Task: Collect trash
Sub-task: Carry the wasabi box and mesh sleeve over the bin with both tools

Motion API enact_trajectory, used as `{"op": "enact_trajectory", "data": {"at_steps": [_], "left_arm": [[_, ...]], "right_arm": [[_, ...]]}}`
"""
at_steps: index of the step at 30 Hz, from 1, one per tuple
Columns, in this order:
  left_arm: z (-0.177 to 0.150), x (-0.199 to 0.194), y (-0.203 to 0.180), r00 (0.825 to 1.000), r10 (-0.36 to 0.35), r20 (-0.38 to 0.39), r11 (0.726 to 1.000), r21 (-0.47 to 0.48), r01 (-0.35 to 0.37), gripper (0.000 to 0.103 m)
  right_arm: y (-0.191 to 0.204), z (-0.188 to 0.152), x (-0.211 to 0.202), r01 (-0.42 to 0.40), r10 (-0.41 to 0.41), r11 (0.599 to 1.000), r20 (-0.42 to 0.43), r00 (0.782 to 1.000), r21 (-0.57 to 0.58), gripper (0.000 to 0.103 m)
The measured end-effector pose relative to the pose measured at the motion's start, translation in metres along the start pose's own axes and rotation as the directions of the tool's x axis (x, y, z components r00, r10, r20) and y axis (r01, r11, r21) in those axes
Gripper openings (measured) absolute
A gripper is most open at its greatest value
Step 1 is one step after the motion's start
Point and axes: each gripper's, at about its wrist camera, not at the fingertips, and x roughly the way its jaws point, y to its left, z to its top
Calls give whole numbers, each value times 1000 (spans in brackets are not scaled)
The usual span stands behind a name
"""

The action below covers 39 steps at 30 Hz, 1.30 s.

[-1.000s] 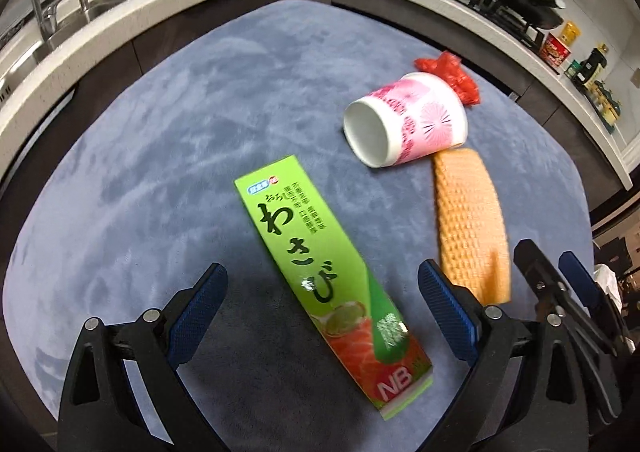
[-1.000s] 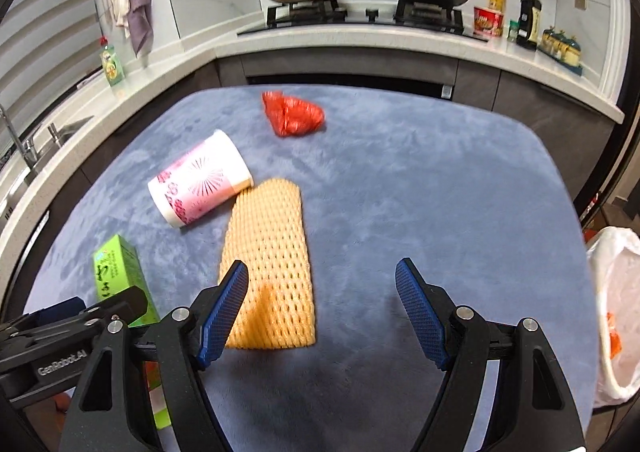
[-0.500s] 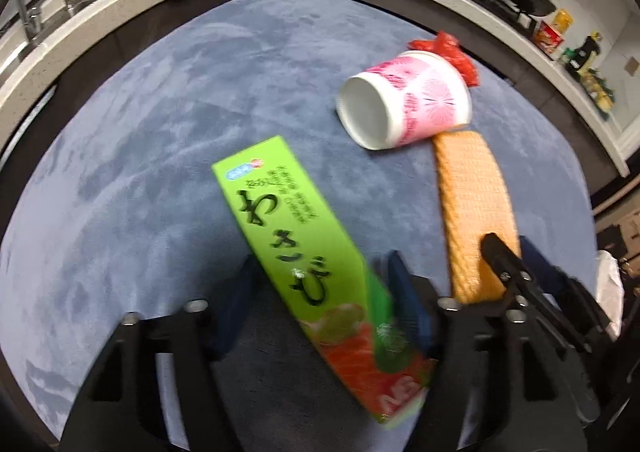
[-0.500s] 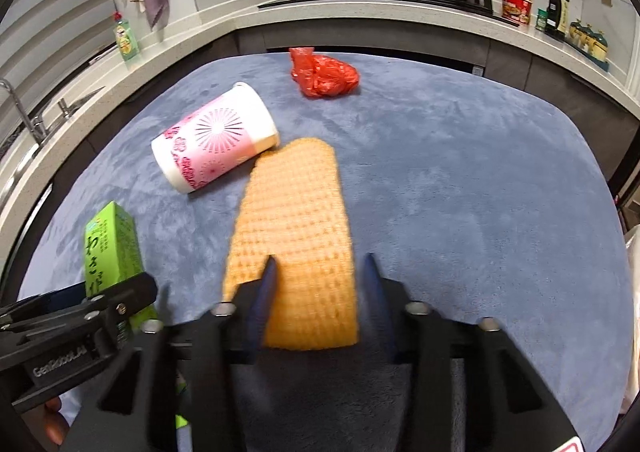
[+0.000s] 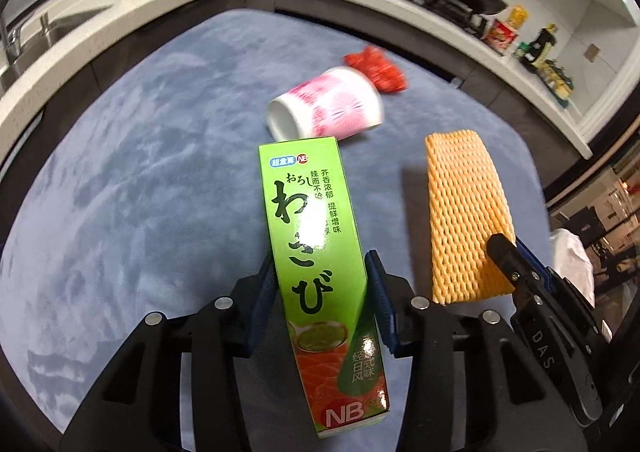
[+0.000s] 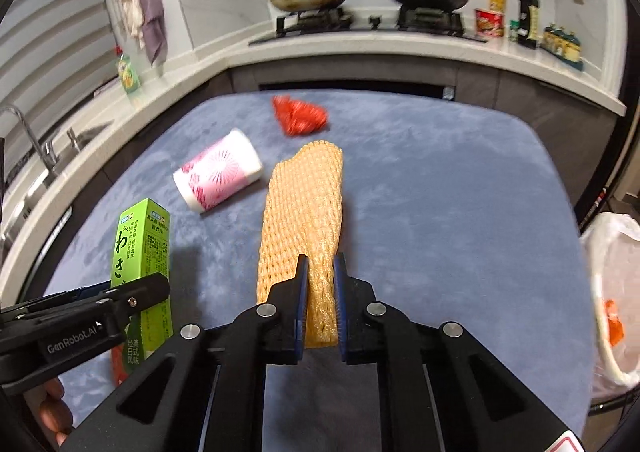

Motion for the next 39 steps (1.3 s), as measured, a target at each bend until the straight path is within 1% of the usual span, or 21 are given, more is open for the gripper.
{"op": "enact_trajectory", "data": {"at_steps": [5,10,14,19,28,32,37,39], "left_arm": [[-2,-32,-30,997,-48,52,997,58,45,42],[-7,-57,-63,992,-100,82,990,113,90,42],[-13,-70,-90,985,-152,77,978,156,138,42],[-26,-82,-134,974,-221,54,950,237,203,42],[-47,-89,-207,956,-292,15,900,343,269,42],[-56,-87,-239,949,-316,-4,873,389,293,42],[-67,-77,-275,938,-345,-46,839,433,330,42],[-70,-73,-288,936,-346,-60,831,444,336,42]], "right_arm": [[-22,5,-45,17,-19,999,77,997,34,11],[-45,7,-87,39,-47,997,143,989,64,11],[-71,7,-120,55,-75,993,200,977,106,11],[-112,-2,-156,88,-132,979,245,961,182,11],[-187,-30,-192,167,-248,936,247,936,310,11],[-222,-44,-204,204,-300,908,230,926,365,11],[-253,-57,-211,242,-348,879,204,915,411,11],[-268,-63,-211,250,-360,866,192,913,434,11]]}}
